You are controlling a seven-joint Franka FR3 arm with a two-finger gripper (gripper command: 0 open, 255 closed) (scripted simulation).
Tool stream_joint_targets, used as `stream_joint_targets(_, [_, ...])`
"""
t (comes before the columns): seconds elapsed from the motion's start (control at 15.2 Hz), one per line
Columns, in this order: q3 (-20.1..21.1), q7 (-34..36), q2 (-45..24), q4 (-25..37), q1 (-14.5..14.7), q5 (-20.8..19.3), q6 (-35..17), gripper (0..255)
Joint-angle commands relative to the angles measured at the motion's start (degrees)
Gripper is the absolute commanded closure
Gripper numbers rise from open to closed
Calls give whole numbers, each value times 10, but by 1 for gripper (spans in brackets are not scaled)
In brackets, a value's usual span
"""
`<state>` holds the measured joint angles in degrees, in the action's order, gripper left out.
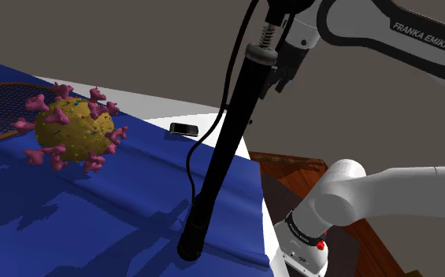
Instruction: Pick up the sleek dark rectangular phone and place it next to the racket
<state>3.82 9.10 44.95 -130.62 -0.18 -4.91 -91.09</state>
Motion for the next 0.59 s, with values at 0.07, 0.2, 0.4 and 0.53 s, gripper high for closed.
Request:
stream_joint_targets(0.07, [-5,-15,-15,-4,5,0,-17,0])
stream_joint_targets(0.2, [-14,-44,-46,-9,16,2,-50,0])
stream_joint_targets(0.4, [-25,-88,-96,-12,33,5,-98,0])
stream_joint_targets(0.53, [-32,-117,-131,-10,44,9,-127,0])
